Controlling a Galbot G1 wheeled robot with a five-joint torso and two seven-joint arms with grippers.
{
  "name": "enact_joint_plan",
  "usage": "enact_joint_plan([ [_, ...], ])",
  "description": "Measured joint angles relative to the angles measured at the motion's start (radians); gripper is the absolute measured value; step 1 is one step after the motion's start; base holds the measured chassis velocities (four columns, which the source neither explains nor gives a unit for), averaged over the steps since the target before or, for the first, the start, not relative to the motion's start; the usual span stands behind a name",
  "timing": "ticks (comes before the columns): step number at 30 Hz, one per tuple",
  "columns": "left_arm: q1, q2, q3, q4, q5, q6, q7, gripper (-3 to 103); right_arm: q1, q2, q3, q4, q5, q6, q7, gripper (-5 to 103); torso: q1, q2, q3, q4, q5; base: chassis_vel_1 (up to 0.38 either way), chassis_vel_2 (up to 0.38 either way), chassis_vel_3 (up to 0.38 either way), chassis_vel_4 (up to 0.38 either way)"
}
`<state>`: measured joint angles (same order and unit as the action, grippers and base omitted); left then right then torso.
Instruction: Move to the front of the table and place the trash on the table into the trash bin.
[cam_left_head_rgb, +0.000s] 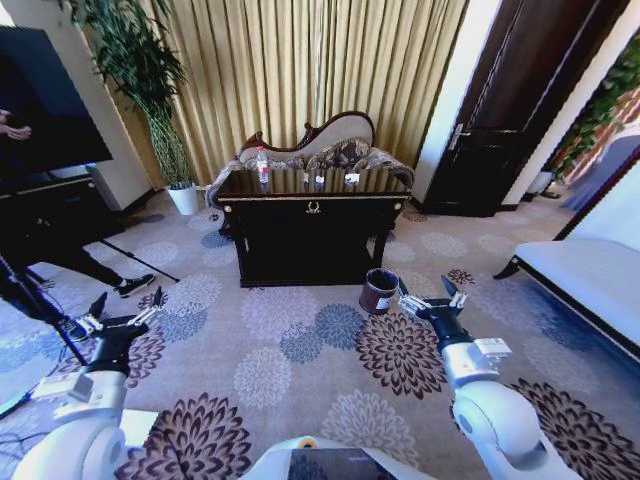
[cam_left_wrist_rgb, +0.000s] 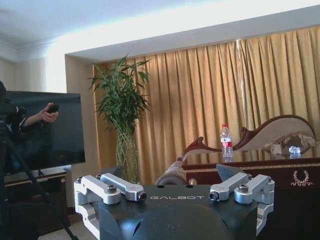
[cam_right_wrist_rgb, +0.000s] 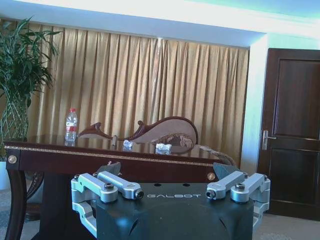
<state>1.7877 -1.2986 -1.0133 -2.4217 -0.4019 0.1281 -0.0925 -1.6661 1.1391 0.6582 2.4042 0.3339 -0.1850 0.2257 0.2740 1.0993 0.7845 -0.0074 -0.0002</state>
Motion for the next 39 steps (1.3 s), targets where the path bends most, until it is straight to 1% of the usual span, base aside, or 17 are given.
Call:
enact_joint_plan([
  [5, 0.003, 0.003, -0.006, -0.013, -0.004, 0.009, 0.0, 100, -0.002, -0.003, 0.001, 0.012, 0.0, 0.0, 0.0, 100, 0.0, 0.0, 0.0, 0.0, 0.0, -0.043, 0.065, 0.047, -0.055],
  [27, 0.015, -0.006, -0.02, -0.015, -0.005, 0.005, 0.015, 100, -0.014, 0.005, -0.003, 0.018, -0.021, 0.001, -0.014, 100, 0.0, 0.0, 0.0, 0.0001, -0.0001, -0.091, 0.086, 0.085, -0.078],
  [30, 0.015, -0.007, -0.022, -0.015, -0.005, 0.003, 0.017, 100, -0.014, 0.005, -0.004, 0.014, -0.023, 0.023, -0.016, 100, 0.0, 0.0, 0.0, 0.0002, 0.0002, -0.156, 0.124, 0.162, -0.13],
  [33, 0.016, -0.01, -0.021, -0.016, -0.005, 0.002, 0.018, 100, -0.017, 0.005, -0.005, 0.012, -0.028, 0.031, -0.018, 100, 0.0, 0.0, 0.0, 0.0, 0.0004, -0.161, 0.129, 0.143, -0.146],
  [39, 0.019, -0.013, -0.019, -0.015, -0.004, -0.003, 0.019, 100, -0.019, 0.006, -0.007, 0.009, -0.031, 0.034, -0.019, 100, 0.0, 0.0, 0.0, -0.0001, -0.0003, -0.188, 0.21, 0.162, -0.195],
])
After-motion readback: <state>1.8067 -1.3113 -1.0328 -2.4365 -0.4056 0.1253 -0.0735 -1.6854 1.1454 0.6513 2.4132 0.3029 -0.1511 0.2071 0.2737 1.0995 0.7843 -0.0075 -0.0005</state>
